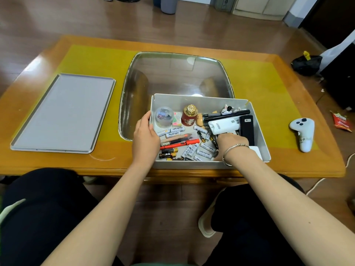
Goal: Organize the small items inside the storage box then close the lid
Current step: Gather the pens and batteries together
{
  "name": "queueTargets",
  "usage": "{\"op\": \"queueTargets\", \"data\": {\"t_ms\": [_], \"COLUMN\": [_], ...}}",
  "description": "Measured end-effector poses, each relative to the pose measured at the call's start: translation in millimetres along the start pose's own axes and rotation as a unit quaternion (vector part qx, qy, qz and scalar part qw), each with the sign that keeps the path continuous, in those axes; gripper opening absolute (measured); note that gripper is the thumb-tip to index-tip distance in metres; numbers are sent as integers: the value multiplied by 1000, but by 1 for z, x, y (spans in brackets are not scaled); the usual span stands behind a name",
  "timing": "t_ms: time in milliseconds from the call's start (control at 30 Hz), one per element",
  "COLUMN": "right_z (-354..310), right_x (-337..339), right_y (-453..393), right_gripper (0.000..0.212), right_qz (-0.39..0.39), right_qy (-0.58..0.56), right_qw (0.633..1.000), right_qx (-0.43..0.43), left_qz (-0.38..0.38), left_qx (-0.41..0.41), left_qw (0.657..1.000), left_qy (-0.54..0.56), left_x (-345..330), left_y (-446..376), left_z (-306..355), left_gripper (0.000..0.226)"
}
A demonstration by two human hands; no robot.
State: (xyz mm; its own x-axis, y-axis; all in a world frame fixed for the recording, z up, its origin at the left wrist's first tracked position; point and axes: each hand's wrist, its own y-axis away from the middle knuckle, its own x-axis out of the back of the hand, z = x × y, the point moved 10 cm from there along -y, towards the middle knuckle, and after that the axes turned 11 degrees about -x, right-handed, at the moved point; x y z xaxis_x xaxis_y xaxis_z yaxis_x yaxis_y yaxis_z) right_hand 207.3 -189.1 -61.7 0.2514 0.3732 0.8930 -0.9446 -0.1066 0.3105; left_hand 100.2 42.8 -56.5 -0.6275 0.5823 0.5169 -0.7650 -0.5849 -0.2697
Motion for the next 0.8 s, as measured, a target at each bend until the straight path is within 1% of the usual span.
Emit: {"op": "queueTargets", "data": {"t_ms": [67, 200, 300, 367, 433, 533, 600, 700, 800], "right_z": [-1, 12, 28, 45, 69, 101, 111, 117, 115], "right_x": [-2, 5, 11, 28, 49, 69, 74, 76, 69], "right_y": [-1, 1, 2, -1, -7, -21, -34, -51, -62], "right_gripper": [23, 43, 40, 38, 36, 43, 44, 42, 43], "right_qz": [-13, 13, 24, 66, 127, 190, 201, 212, 187], "right_qy": [-25, -146, -226, -287, -349, -414, -428, -429, -390], "right_qw": [1000, 989, 974, 955, 926, 882, 870, 866, 891], "right_qx": [13, 7, -11, -32, -62, -118, -139, -147, -137], "left_qz": [-3, -3, -7, -9, -10, -8, -8, -10, -10], "left_qx": [0, -1, 0, 1, 2, 0, 0, 1, -3], "left_qw": [1000, 1000, 1000, 1000, 1000, 1000, 1000, 1000, 1000], "left_qy": [3, -3, -2, 1, 3, 0, 6, 17, 16], "left_x": [0, 1, -1, -1, -1, -1, 0, 0, 1], "left_y": [0, 0, 0, 0, 0, 0, 0, -1, 0], "left_z": [0, 0, 0, 0, 0, 0, 0, 0, 2], "left_gripper": [41, 40, 40, 41, 41, 41, 40, 40, 40]}}
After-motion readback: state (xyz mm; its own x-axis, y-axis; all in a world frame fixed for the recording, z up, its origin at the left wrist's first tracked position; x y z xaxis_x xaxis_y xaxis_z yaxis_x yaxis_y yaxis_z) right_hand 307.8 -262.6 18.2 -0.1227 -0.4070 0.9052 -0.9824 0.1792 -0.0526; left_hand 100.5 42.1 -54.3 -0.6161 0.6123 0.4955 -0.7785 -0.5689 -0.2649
